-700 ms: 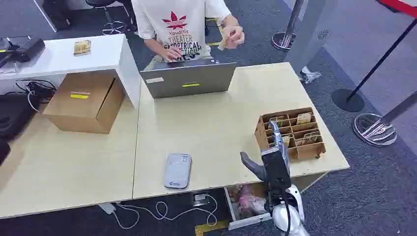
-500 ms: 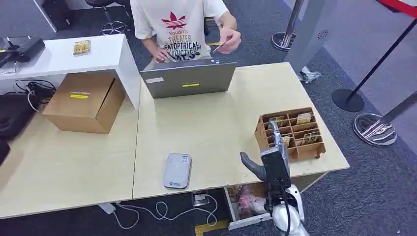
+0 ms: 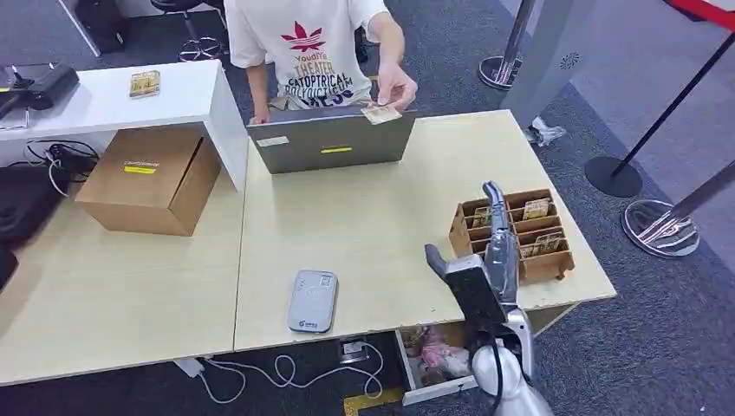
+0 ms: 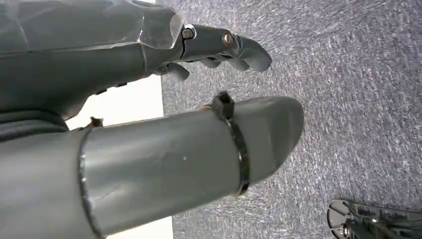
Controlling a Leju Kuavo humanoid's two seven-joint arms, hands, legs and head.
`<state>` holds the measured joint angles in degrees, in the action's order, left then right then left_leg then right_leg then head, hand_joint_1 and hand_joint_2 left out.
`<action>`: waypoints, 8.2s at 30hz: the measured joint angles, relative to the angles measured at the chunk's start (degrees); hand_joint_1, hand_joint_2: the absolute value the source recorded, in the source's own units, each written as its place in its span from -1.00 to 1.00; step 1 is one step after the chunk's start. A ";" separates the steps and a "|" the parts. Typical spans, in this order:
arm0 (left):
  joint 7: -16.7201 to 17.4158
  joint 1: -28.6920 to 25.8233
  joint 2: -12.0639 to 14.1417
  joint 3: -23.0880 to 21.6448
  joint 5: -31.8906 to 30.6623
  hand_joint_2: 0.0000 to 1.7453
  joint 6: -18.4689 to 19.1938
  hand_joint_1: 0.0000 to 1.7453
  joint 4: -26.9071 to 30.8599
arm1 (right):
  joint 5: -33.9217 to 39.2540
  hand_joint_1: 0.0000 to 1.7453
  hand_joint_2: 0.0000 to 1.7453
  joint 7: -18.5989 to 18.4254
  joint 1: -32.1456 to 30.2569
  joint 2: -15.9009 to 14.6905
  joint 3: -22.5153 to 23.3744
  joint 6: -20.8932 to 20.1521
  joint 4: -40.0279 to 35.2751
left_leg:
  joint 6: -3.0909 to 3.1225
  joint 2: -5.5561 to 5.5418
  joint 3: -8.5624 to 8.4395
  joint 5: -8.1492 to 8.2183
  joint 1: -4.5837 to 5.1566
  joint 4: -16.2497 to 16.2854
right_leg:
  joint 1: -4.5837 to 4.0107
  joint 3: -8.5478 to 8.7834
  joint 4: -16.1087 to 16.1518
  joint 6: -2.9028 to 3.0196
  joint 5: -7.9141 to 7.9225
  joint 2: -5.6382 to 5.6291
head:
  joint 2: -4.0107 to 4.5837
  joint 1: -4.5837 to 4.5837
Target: Pass the card to the sensor for recognition and then transmit it.
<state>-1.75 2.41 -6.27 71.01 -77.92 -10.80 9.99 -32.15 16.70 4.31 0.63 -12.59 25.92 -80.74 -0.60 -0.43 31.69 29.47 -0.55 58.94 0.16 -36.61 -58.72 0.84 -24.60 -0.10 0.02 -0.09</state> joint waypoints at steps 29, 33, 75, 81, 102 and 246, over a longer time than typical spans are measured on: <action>1.84 0.94 0.22 -0.94 -0.90 -1.00 -0.07 -1.00 -0.02 | -15.69 -1.00 1.00 0.63 23.46 -1.49 -11.26 4.92 18.89 | 0.00 0.04 -0.03 -0.06 0.00 0.00 | 0.00 0.00 -0.01 0.02 0.04 -0.04 | 0.00 0.02; 1.86 0.92 0.22 -0.94 -0.72 -1.00 -0.15 -1.00 -0.15 | -15.45 -1.00 1.00 0.74 25.32 -1.49 -12.39 4.86 21.55 | 0.00 0.04 -0.02 -0.06 -0.01 0.00 | 0.00 0.00 -0.03 0.02 0.04 -0.03 | 0.00 0.02; 0.37 0.91 0.22 -1.22 -2.49 -1.00 -0.20 -1.00 -0.35 | -11.76 1.00 1.00 1.53 30.38 -2.82 -14.99 8.24 31.65 | 0.00 0.04 -0.04 -0.05 0.00 0.01 | 0.00 0.00 -0.03 0.01 0.04 -0.03 | 0.00 0.02; 0.42 0.90 0.17 -1.25 -2.32 -1.00 -0.50 -1.00 -0.35 | -11.27 1.00 1.00 1.90 30.68 -2.84 -15.48 8.27 31.74 | 0.00 0.03 -0.04 -0.05 0.00 0.01 | 0.00 0.00 -0.03 0.01 0.04 -0.03 | 0.00 0.02; 0.46 0.95 -0.20 -1.31 -2.53 -1.00 -0.66 -1.00 -0.35 | -7.37 1.00 1.00 2.71 30.64 -3.17 -16.08 5.43 32.07 | 0.00 0.04 -0.04 -0.05 0.00 0.01 | 0.00 0.00 -0.03 0.01 0.05 -0.03 | 0.00 0.02; -0.81 2.19 -0.50 -4.35 -7.39 -1.00 2.32 -1.00 -0.35 | 32.94 1.00 1.00 -14.71 39.77 2.86 -45.59 -39.12 63.04 | -0.01 0.07 -0.09 -0.06 0.00 0.04 | 0.00 0.01 -0.01 0.00 0.10 -0.09 | 0.00 0.00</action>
<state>-2.56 4.60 -6.78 66.66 -85.31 -8.48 9.64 0.79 1.99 44.09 3.50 -58.18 -13.20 -17.70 -0.61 -0.36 31.60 29.41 -0.55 58.98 0.15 -36.59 -58.73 0.83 -24.51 -0.19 0.02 -0.09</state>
